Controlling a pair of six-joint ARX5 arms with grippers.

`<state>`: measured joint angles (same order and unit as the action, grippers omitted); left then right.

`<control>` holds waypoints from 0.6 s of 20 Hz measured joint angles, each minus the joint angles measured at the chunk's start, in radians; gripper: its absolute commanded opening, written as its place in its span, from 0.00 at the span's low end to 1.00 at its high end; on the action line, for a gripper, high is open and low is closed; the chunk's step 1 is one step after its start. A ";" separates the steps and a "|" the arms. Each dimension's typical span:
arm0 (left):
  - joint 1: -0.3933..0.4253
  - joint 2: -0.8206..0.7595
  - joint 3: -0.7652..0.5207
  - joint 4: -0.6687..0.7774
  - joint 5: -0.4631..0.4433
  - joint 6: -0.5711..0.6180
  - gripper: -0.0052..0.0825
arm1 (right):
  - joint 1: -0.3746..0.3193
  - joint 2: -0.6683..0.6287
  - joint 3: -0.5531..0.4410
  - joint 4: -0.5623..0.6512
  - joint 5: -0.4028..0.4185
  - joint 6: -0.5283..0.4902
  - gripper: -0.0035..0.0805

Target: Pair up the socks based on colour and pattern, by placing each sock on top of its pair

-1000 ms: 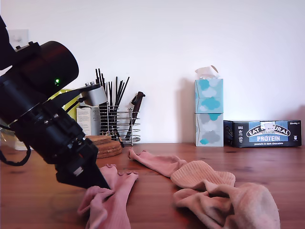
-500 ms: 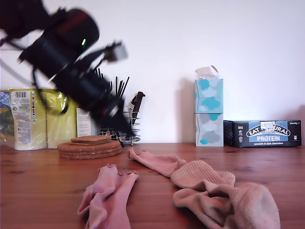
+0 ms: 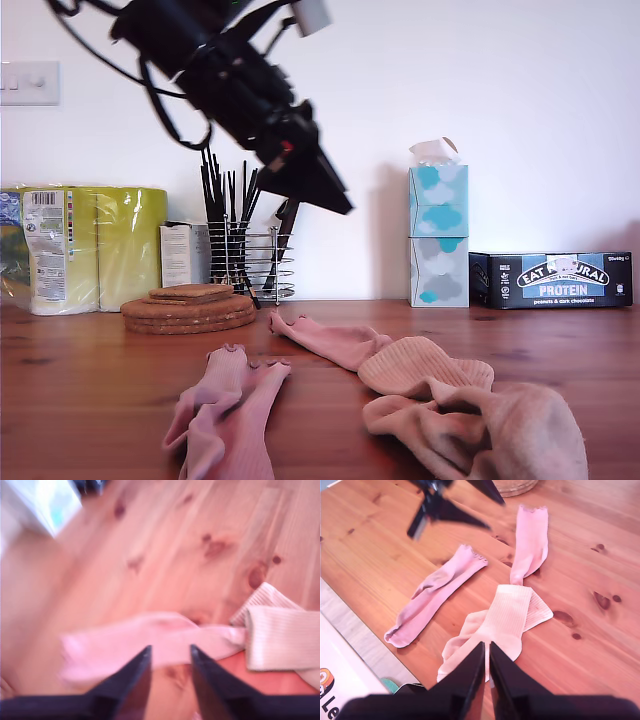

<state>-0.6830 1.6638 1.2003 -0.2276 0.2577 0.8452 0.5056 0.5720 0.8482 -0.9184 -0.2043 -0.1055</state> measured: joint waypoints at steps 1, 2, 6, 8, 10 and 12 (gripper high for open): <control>-0.011 0.029 0.040 -0.020 -0.025 -0.031 0.58 | 0.000 0.000 0.000 0.002 -0.001 0.000 0.03; -0.013 0.064 0.088 -0.043 -0.050 -0.080 0.62 | 0.000 0.000 0.000 0.002 -0.002 0.000 0.03; -0.020 0.231 0.314 -0.229 -0.212 -0.404 0.64 | 0.000 0.000 0.000 0.008 -0.003 0.000 0.03; -0.037 0.316 0.443 -0.338 -0.244 -0.615 0.66 | 0.000 0.000 0.000 0.011 -0.003 0.000 0.03; -0.057 0.382 0.551 -0.420 -0.248 -0.828 0.69 | 0.000 0.000 0.000 0.013 -0.003 0.000 0.03; -0.065 0.428 0.634 -0.521 -0.242 -1.023 0.70 | 0.000 0.000 0.000 0.014 -0.003 0.000 0.03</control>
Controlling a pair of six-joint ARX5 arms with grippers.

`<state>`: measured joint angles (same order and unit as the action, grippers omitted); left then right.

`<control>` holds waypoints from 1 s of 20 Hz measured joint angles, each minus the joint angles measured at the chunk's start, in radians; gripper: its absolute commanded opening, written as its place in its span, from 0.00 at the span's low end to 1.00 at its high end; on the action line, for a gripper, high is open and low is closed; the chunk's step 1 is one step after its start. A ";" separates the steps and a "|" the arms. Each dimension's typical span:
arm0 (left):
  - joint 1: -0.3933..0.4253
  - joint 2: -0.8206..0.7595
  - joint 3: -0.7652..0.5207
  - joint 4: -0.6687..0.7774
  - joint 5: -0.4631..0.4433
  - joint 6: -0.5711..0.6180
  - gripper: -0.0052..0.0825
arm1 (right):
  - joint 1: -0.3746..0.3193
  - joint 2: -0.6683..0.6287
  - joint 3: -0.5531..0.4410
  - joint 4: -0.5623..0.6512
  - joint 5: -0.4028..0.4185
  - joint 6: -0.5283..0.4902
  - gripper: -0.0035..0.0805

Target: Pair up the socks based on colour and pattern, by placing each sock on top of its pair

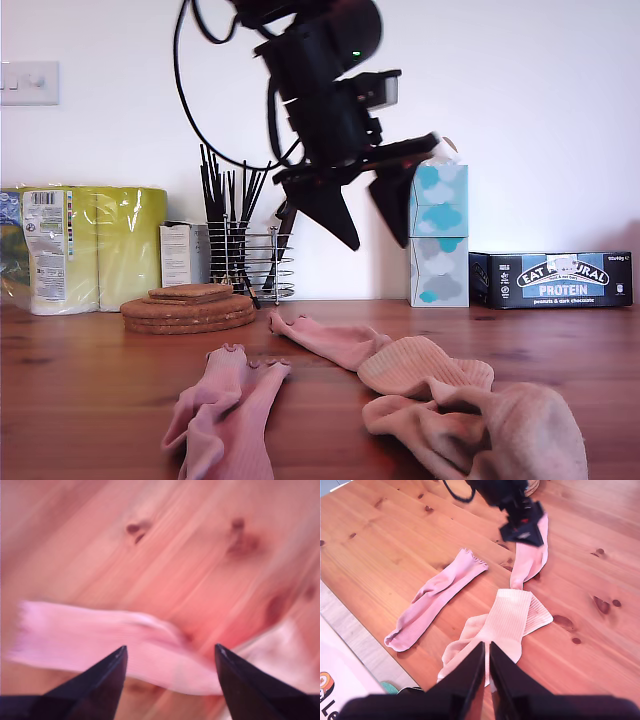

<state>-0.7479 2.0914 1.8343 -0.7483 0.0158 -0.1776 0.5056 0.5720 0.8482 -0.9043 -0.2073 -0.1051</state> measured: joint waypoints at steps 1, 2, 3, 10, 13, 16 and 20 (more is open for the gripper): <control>-0.001 0.021 0.031 -0.043 0.006 -0.094 0.73 | 0.000 0.000 0.000 0.003 0.000 0.000 0.03; 0.004 0.037 0.045 -0.079 0.022 -0.177 0.76 | 0.000 0.000 0.000 0.007 0.000 0.000 0.03; 0.014 0.051 0.048 -0.108 0.045 -0.239 0.76 | 0.000 0.000 0.000 0.011 -0.001 0.000 0.03; 0.056 0.169 0.039 -0.060 0.108 -0.440 0.76 | 0.000 0.000 0.000 0.031 -0.050 -0.002 0.03; 0.047 0.167 0.040 -0.012 0.126 -0.472 0.76 | 0.000 0.000 0.000 0.046 -0.071 -0.002 0.03; 0.047 0.167 0.040 -0.019 0.133 -0.473 0.75 | 0.000 0.000 0.000 0.048 -0.073 -0.002 0.03; 0.041 0.171 0.040 -0.060 0.137 -0.473 0.75 | 0.000 0.000 0.000 0.051 -0.075 -0.002 0.03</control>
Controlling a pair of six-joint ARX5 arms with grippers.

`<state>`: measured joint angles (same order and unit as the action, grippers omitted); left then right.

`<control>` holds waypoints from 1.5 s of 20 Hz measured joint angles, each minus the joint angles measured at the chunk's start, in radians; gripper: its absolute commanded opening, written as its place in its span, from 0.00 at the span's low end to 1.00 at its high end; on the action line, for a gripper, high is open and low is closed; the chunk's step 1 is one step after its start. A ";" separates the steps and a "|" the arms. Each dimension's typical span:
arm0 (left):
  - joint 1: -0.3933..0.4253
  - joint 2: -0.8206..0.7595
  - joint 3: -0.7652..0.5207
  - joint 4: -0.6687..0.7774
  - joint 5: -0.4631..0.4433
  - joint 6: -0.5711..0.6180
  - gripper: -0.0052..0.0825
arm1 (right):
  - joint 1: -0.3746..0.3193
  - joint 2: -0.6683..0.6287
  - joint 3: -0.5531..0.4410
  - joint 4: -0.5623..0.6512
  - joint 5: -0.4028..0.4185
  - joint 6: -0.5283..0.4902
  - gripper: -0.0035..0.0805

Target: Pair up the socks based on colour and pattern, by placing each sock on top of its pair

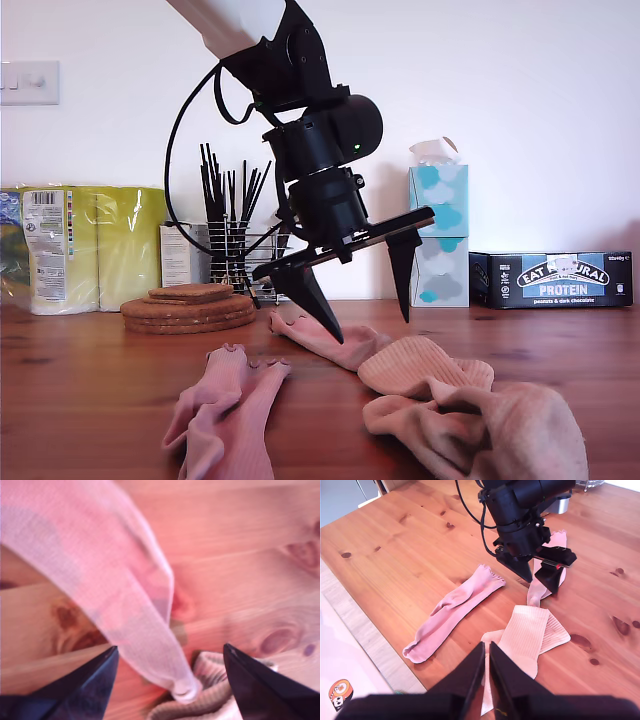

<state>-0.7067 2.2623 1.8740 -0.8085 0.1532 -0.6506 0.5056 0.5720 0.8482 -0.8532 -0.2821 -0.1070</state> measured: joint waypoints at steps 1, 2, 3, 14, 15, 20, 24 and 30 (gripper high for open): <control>0.000 0.003 0.000 -0.002 0.004 0.000 0.74 | 0.000 0.000 0.000 0.000 0.000 0.000 0.03; -0.001 0.006 0.000 -0.002 0.004 0.000 0.74 | 0.000 0.000 0.000 0.000 0.000 0.000 0.03; -0.003 0.008 0.000 -0.001 0.003 0.001 0.73 | 0.000 0.000 0.000 0.000 0.000 0.000 0.03; -0.009 0.046 0.002 -0.030 -0.002 0.029 0.57 | 0.000 0.000 0.000 0.000 0.000 0.000 0.03; -0.009 0.046 0.002 -0.030 -0.001 0.029 0.48 | 0.000 0.000 0.000 0.000 0.000 0.000 0.03; -0.011 0.051 0.003 -0.018 -0.001 0.092 0.03 | 0.000 0.000 0.000 0.000 0.000 0.000 0.03; -0.011 0.070 0.108 -0.062 -0.005 0.196 0.03 | 0.000 0.000 0.000 0.000 -0.012 0.000 0.03; -0.011 0.071 0.412 -0.446 -0.036 0.357 0.03 | 0.000 0.000 0.000 0.000 -0.023 0.000 0.03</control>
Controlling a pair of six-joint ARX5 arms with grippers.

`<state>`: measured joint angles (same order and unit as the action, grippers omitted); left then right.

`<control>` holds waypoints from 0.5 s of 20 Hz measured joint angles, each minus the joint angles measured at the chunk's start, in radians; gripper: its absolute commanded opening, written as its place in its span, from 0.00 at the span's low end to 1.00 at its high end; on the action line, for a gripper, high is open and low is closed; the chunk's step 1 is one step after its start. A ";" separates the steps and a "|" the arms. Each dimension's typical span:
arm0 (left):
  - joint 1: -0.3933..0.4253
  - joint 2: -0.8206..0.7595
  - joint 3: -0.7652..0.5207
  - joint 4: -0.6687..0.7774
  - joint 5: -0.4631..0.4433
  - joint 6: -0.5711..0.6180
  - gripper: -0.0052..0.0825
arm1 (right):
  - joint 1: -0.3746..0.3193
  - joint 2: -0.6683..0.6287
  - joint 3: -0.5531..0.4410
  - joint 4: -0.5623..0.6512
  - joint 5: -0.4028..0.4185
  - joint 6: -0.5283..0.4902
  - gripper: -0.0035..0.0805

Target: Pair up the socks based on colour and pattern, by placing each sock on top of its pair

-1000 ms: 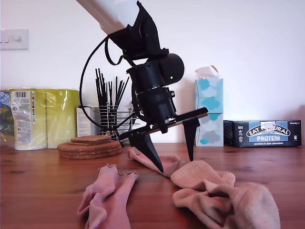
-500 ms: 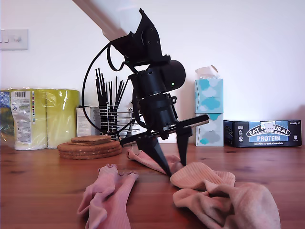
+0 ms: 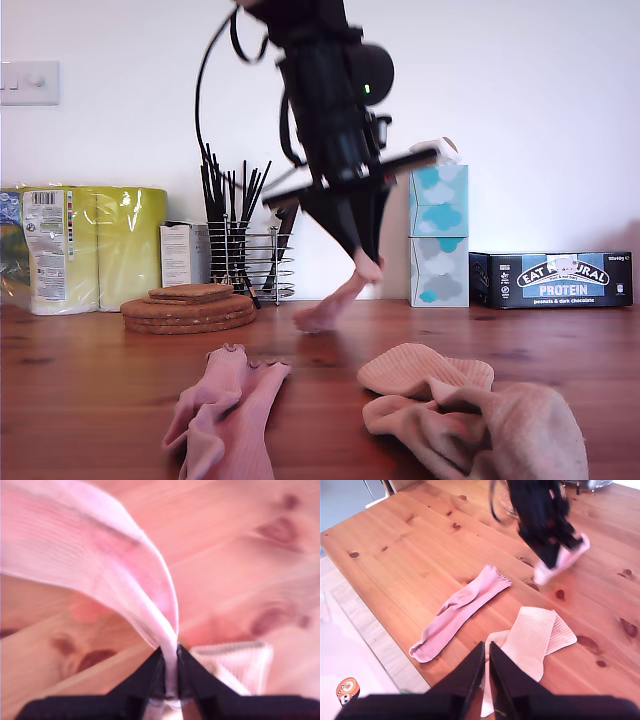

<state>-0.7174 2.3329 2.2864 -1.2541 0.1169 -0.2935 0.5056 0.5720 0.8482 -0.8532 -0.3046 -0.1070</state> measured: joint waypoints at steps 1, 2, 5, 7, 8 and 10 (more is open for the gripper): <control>0.004 0.000 0.034 -0.069 -0.004 0.016 0.03 | 0.000 0.000 0.000 0.000 0.000 0.000 0.03; 0.010 0.000 0.056 -0.106 -0.002 0.028 0.03 | 0.000 0.000 0.000 0.000 0.000 0.000 0.03; 0.024 -0.011 0.069 -0.110 0.031 0.035 0.03 | 0.000 0.000 0.000 0.000 0.000 0.000 0.03; 0.034 -0.036 0.069 -0.111 0.031 0.043 0.03 | 0.000 0.000 0.000 -0.001 0.000 -0.003 0.03; 0.036 -0.058 0.068 -0.112 0.019 0.059 0.03 | 0.000 0.000 0.000 -0.004 0.000 -0.015 0.03; 0.039 -0.120 0.067 -0.113 -0.038 0.097 0.03 | 0.000 0.000 0.000 -0.006 0.000 -0.023 0.03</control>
<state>-0.6781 2.2131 2.3531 -1.3666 0.0788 -0.1963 0.5056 0.5720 0.8482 -0.8593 -0.3042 -0.1295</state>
